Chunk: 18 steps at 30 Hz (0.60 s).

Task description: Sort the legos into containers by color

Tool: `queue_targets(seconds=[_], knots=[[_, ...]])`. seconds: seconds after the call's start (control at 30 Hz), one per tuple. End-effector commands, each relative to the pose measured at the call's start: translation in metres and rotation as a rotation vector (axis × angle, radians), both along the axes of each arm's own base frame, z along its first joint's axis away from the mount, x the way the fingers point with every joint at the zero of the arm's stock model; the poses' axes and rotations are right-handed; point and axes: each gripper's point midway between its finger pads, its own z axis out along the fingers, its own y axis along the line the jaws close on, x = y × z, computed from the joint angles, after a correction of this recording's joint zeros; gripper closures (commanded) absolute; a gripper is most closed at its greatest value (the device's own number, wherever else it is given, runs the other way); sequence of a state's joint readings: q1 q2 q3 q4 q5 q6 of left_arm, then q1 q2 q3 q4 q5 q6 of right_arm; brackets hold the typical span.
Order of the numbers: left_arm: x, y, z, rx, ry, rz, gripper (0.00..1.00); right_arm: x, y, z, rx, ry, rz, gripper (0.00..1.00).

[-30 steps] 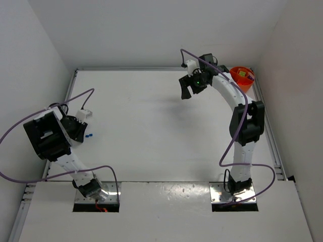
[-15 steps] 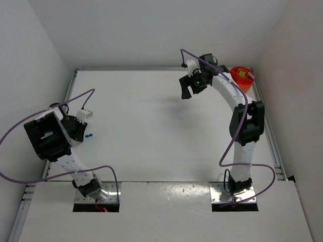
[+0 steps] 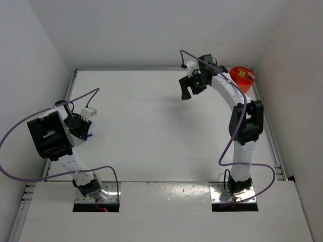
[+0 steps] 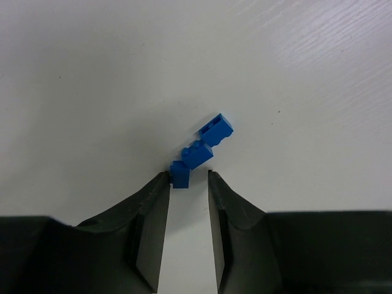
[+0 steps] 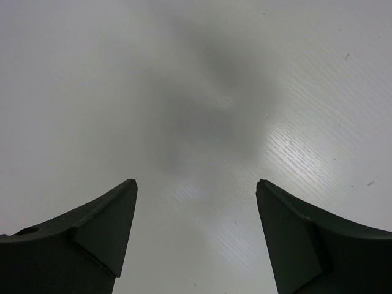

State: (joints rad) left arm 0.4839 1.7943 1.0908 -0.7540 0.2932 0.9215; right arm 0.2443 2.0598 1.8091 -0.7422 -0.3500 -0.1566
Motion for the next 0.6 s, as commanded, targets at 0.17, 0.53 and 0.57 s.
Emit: queue_targets(seconds=[0.17, 0.53, 0.57], knots=[[-0.002, -0.014, -0.021, -0.035, 0.022, 0.002, 0.7, 0.011, 0.005, 0.016, 0.019, -0.053, 0.003, 0.21], [0.003, -0.038, 0.017, -0.127, -0.094, -0.061, 0.9, 0.006, 0.031, 0.029, 0.128, -0.039, 0.085, 0.36], [0.007, -0.051, 0.029, -0.187, -0.142, -0.072, 0.91, 0.0, 0.035, 0.025, 0.156, -0.002, 0.097, 0.41]])
